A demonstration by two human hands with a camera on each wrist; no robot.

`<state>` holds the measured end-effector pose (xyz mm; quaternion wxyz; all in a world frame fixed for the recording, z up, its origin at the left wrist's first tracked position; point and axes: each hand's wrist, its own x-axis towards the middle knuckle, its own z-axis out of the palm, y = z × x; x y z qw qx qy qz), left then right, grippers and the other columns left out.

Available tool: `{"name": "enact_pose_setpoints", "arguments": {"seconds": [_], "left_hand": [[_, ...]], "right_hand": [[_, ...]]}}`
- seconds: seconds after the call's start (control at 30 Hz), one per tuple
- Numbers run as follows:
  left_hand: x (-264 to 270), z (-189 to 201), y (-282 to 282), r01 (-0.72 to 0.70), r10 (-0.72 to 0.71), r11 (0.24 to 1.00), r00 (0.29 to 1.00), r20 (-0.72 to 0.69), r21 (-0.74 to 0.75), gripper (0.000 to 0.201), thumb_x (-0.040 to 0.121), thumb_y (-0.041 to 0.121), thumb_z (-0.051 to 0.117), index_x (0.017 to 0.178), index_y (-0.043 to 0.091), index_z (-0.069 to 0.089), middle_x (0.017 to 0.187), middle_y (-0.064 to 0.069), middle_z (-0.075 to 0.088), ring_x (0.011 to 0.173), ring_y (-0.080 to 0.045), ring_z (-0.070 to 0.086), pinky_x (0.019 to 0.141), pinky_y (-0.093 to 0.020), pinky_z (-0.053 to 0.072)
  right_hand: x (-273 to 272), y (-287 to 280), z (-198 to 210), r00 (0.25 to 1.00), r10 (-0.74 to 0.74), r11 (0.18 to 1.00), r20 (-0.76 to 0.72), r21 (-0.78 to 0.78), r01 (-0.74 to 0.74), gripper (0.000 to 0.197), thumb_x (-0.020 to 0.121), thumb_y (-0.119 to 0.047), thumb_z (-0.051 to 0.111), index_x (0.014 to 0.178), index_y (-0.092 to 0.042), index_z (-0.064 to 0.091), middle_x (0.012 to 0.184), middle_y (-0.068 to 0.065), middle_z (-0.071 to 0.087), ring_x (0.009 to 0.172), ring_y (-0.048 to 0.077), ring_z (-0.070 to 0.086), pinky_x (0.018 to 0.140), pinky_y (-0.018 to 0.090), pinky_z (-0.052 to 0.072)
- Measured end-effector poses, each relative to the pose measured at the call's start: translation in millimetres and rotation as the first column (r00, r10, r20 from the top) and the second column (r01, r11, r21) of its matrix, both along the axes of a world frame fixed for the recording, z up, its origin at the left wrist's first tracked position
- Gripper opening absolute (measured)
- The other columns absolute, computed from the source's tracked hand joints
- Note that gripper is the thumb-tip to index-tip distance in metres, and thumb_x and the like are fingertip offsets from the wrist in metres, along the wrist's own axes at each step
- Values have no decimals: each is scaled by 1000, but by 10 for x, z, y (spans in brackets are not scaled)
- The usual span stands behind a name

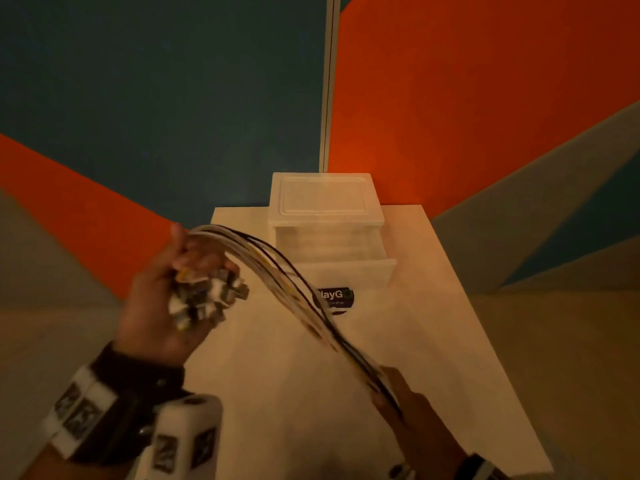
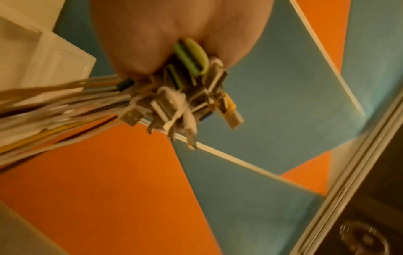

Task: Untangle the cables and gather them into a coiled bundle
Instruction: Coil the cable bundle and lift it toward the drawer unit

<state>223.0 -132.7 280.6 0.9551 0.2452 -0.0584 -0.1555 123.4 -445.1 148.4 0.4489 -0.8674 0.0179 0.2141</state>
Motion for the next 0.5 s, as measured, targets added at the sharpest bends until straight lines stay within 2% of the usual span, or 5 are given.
{"name": "enact_pose_setpoints", "arguments": {"seconds": [0.1,0.2,0.33,0.43,0.5], "left_hand": [[-8,-146,-392,-65,70,976,997,-19,208,43,103,39,38,65,19,39,58,2,38,54,-13,41,59,-30,45],[-98,-337,-800,-206,192,810,978,84,549,38,100,35,44,71,12,40,57,-5,44,54,-22,45,47,-27,44],[-153,-700,-1000,-282,-36,505,938,346,816,36,97,40,53,97,7,38,62,-11,46,56,-31,45,45,-35,45],[-226,-978,-1007,-433,-412,88,804,428,897,43,93,60,42,111,21,40,87,-7,52,75,-22,51,73,-41,48],[-307,-1088,-991,-518,-589,-90,717,374,851,73,89,72,27,126,12,42,116,-10,54,106,-25,50,99,-36,36]], "right_hand": [[25,33,25,952,274,908,-136,-289,-302,98,63,-91,1,146,-42,18,109,3,62,88,15,57,81,26,46],[84,188,191,878,422,795,-227,-374,-478,57,97,-61,23,145,-32,28,121,11,58,90,24,55,80,35,46],[102,399,368,736,619,649,-275,-348,-676,40,102,-47,32,132,-21,41,118,17,58,100,38,59,89,47,49],[145,413,516,697,692,617,-188,-347,-706,32,101,-44,36,120,-20,47,105,19,59,85,35,56,79,43,48],[218,378,651,714,692,641,-108,-363,-677,27,99,-44,40,111,-23,51,100,17,61,84,34,56,76,42,48]]}}
